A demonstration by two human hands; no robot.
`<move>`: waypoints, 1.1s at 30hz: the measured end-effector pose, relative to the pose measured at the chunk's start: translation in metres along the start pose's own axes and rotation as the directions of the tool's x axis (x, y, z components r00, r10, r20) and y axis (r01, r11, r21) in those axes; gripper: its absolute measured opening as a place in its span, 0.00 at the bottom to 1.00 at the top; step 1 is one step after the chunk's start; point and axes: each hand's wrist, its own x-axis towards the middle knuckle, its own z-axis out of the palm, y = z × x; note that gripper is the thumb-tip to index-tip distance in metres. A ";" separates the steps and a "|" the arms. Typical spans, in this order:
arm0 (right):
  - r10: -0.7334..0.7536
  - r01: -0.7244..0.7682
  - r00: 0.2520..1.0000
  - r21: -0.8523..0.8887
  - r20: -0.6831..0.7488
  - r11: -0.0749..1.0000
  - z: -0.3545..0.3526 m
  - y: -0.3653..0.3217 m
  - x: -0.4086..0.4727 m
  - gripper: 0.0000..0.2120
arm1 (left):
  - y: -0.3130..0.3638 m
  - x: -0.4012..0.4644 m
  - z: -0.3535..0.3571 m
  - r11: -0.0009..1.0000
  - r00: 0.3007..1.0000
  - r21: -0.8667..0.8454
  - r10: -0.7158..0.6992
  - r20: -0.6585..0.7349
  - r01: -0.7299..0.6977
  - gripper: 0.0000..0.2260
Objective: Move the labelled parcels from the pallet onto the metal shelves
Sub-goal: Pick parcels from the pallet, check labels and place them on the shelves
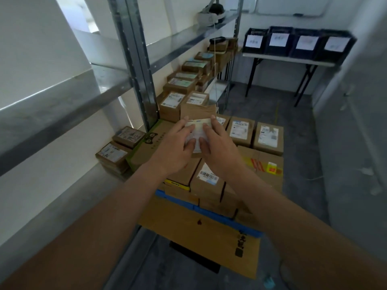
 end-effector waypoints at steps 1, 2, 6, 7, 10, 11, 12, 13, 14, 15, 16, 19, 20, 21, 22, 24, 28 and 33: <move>0.000 0.000 1.000 -0.001 -0.008 1.000 -0.002 0.009 0.003 0.25 | 0.004 0.007 0.006 1.000 1.000 0.004 0.001 -0.003 -0.001 0.22; -0.001 0.001 1.000 0.000 -0.014 1.000 -0.004 0.018 0.005 0.25 | 0.008 0.013 0.012 1.000 1.000 0.007 -0.001 -0.006 0.001 0.22; -0.005 0.005 1.000 -0.003 -0.025 1.000 -0.012 0.049 0.016 0.25 | 0.020 0.036 0.032 1.000 1.000 -0.008 -0.007 -0.001 0.007 0.22; -0.001 0.001 1.000 0.000 -0.026 1.000 -0.014 0.055 0.020 0.24 | 0.022 0.041 0.036 1.000 1.000 -0.018 -0.009 0.004 0.009 0.22; 0.013 -0.013 0.999 0.012 -0.031 1.000 -0.016 0.070 0.029 0.24 | 0.024 0.057 0.046 0.999 1.000 -0.037 -0.012 0.014 0.012 0.22; 0.017 -0.017 0.999 0.009 -0.035 1.000 -0.016 0.075 0.033 0.24 | 0.023 0.063 0.049 0.999 1.000 -0.040 -0.008 0.015 0.008 0.22; 0.022 -0.022 0.999 0.008 -0.038 1.000 -0.015 0.078 0.037 0.24 | 0.022 0.069 0.050 0.999 1.000 -0.041 -0.002 0.016 0.003 0.22; 0.029 -0.029 0.999 0.009 -0.042 1.000 -0.014 0.081 0.042 0.24 | 0.021 0.075 0.052 0.999 1.000 -0.044 0.003 0.015 -0.003 0.22; 0.038 -0.037 0.998 0.011 -0.045 0.999 -0.013 0.084 0.047 0.24 | 0.019 0.080 0.054 0.999 1.000 -0.047 0.007 0.013 -0.007 0.21; 0.049 -0.048 0.998 0.014 -0.047 0.999 -0.012 0.086 0.052 0.25 | 0.016 0.086 0.056 0.999 1.000 -0.048 0.011 0.010 -0.011 0.21; 0.062 -0.061 0.997 0.016 -0.049 0.998 -0.011 0.088 0.057 0.25 | 0.013 0.092 0.057 0.999 1.000 -0.051 0.017 0.007 -0.017 0.21; 0.093 -0.092 0.994 0.010 -0.061 0.996 -0.005 0.090 0.073 0.25 | 0.001 0.112 0.061 0.997 0.999 -0.068 0.045 0.003 -0.045 0.20; 0.102 -0.102 0.993 0.004 -0.064 0.995 -0.003 0.091 0.079 0.25 | -0.005 0.118 0.061 0.996 0.998 -0.073 0.055 0.005 -0.055 0.20; 0.108 -0.109 0.992 -0.001 -0.069 0.994 -0.001 0.091 0.084 0.25 | -0.009 0.124 0.062 0.995 0.998 -0.079 0.063 0.008 -0.062 0.20; 0.124 -0.124 0.990 -0.005 -0.075 0.992 0.003 0.091 0.090 0.26 | -0.014 0.131 0.062 0.994 0.997 -0.088 0.070 0.016 -0.068 0.20; 0.166 -0.167 0.983 -0.004 -0.084 0.986 0.010 0.092 0.102 0.26 | -0.025 0.145 0.063 0.992 0.996 -0.102 0.081 0.042 -0.076 0.20; 0.222 -0.225 0.970 -0.017 -0.102 0.974 0.023 0.093 0.125 0.25 | -0.045 0.175 0.062 0.992 0.991 -0.085 0.099 0.086 -0.092 0.21; 0.296 -0.303 0.945 -0.033 -0.142 0.952 0.032 0.098 0.149 0.25 | -0.064 0.209 0.060 0.991 0.984 -0.097 0.102 0.146 -0.088 0.27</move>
